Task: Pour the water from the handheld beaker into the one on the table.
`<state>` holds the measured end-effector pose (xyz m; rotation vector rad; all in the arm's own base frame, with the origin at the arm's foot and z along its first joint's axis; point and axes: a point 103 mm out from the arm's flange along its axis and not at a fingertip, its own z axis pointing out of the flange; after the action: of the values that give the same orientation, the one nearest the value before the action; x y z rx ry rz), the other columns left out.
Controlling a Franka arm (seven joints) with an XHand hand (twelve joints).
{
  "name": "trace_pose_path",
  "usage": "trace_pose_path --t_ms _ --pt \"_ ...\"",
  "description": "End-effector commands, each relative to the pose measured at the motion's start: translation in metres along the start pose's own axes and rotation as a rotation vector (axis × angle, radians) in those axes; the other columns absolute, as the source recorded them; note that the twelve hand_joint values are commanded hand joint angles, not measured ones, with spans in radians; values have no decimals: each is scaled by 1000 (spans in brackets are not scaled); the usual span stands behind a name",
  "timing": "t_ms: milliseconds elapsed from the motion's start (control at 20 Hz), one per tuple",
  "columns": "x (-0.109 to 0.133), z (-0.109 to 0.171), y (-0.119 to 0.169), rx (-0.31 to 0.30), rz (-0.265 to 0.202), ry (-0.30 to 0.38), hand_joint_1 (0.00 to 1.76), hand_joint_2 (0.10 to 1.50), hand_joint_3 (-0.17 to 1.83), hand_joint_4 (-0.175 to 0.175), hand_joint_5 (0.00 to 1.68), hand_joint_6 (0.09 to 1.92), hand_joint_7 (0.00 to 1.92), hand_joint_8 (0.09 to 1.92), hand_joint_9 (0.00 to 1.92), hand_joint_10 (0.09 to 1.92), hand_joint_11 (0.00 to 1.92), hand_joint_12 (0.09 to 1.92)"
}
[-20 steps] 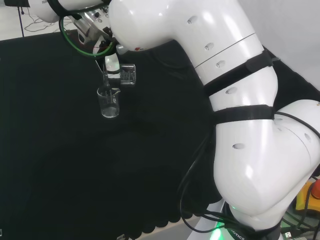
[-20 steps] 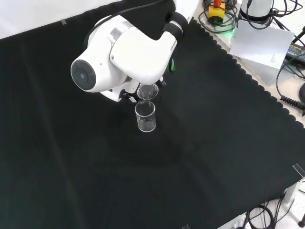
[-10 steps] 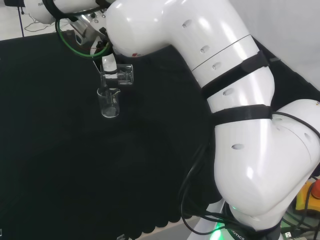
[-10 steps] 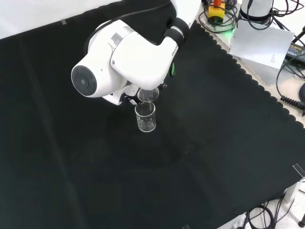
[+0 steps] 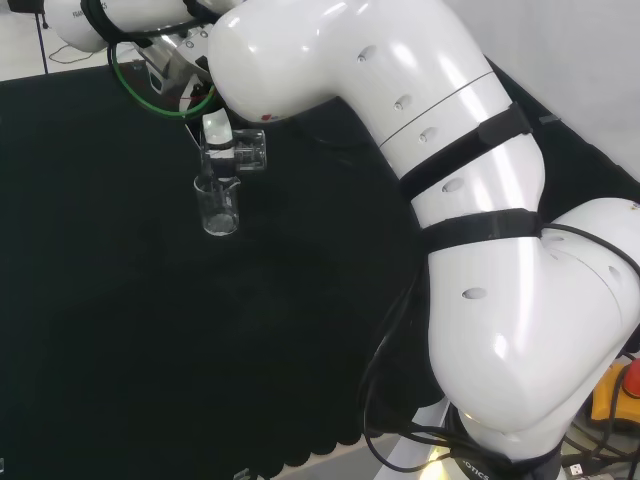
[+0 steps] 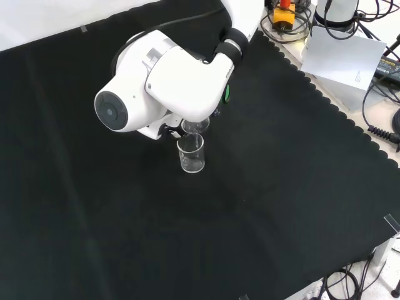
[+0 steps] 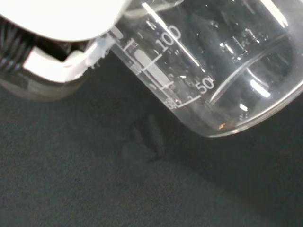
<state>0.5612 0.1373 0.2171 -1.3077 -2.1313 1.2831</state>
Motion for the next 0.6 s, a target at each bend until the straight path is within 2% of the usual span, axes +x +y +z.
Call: trace_pose_path --t_ms 50,600 --pt "-2 -1 -2 5 5 -4 1126 537 912 175 1255 844 1794 155 1839 87 1399 684" --pt "-3 -1 -5 3 12 -14 1125 538 913 175 1253 848 1794 156 1840 87 1400 683"
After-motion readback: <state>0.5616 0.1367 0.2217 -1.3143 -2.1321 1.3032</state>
